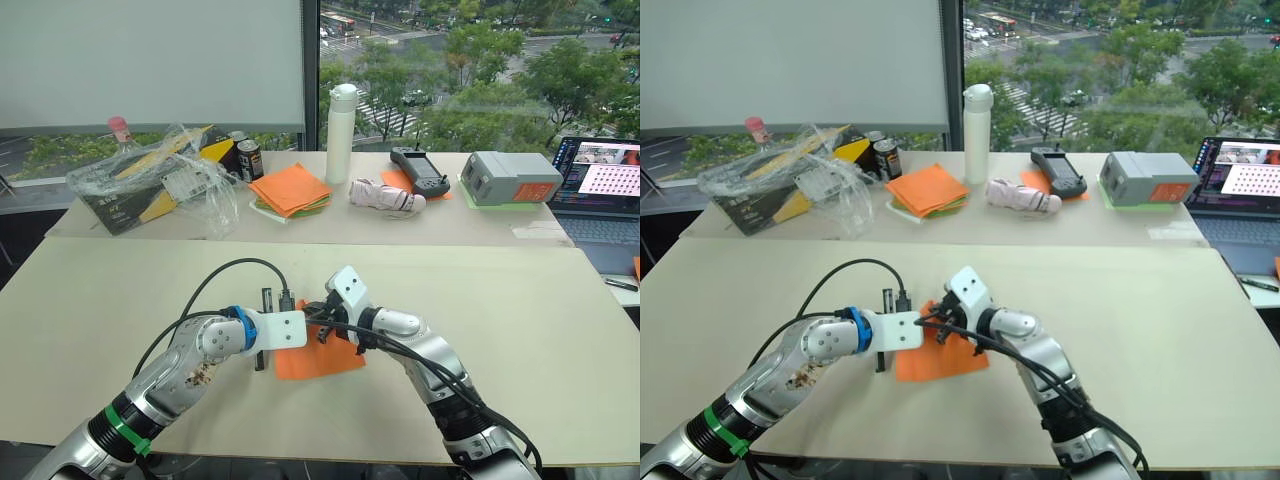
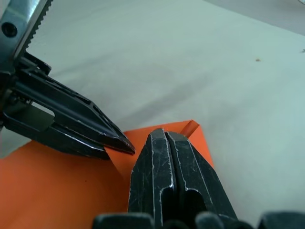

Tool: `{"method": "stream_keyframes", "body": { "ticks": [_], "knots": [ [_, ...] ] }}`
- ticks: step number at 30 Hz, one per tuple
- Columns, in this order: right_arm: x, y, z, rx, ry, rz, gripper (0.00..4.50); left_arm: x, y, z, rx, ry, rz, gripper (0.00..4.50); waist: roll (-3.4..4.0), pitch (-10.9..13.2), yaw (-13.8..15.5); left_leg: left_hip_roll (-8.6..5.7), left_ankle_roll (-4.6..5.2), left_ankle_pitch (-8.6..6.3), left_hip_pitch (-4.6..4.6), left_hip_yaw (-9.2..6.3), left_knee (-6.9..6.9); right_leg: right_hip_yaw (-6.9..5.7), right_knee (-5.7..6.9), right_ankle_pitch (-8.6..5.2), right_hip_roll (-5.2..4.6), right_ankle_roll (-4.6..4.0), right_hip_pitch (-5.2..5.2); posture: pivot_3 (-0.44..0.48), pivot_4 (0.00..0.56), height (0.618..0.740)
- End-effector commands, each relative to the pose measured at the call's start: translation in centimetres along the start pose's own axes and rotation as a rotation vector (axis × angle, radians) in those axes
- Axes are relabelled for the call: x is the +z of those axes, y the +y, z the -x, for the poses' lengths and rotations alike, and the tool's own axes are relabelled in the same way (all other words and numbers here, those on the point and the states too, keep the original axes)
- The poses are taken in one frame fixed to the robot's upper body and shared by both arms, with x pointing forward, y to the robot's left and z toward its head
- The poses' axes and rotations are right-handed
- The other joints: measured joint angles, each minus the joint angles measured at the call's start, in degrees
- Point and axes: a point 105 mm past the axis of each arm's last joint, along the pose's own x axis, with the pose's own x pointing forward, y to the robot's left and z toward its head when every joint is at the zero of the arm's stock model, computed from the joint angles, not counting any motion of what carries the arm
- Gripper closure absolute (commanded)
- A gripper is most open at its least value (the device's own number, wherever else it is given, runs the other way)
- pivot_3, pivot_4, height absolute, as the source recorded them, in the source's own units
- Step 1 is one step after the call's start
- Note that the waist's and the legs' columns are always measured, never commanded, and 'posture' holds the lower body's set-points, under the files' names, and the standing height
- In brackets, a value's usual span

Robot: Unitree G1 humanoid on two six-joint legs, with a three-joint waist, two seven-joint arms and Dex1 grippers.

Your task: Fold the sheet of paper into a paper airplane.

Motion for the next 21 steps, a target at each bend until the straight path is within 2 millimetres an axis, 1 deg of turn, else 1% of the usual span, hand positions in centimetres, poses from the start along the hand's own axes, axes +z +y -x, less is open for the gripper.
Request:
{"method": "stream_keyframes", "body": {
  "ticks": [1, 8, 17, 21],
  "knots": [
    [0.6, 0.2, -0.2, 0.022, -0.013, 0.024, 4.5, -0.7, -0.1, -0.1, 0.003, 0.029, 0.009, 4.45, 0.0, 0.0, 0.0, 0.0, 0.0, 0.0, 0.0, 0.0, 0.0, 0.0, 0.01, 0.0, 0.0, 0.0, 0.0, 0.0, 0.15, 0.74],
    [-0.2, 0.6, -0.5, 0.053, 0.019, 0.023, 4.5, -0.8, 0.0, -0.1, 0.02, 0.028, 0.026, 4.45, 0.0, 0.0, 0.0, 0.0, 0.0, 0.0, 0.02, 0.0, 0.02, 0.0, 0.08, 0.0, 0.0, 0.0, 0.0, 0.0, 0.15, 0.74],
    [-0.1, 1.1, -0.7, 0.076, 0.017, 0.022, 4.5, -0.8, 0.0, -0.1, 0.031, 0.028, 0.038, 4.45, 0.0, 0.0, -0.1, 0.0, 0.0, 0.0, 0.03, 0.0, 0.03, 0.0, 0.12, 0.0, 0.0, 0.0, -0.01, 0.0, 0.15, 0.74],
    [-0.3, 1.4, -0.7, 0.089, 0.028, 0.049, 4.5, -0.7, -0.1, -0.1, 0.031, 0.023, 0.049, 4.45, 0.0, 0.0, -0.1, 0.0, 0.0, 0.0, 0.04, 0.0, 0.03, 0.0, 0.15, 0.0, 0.0, 0.0, -0.01, 0.0, 0.15, 0.74]
  ]
}}
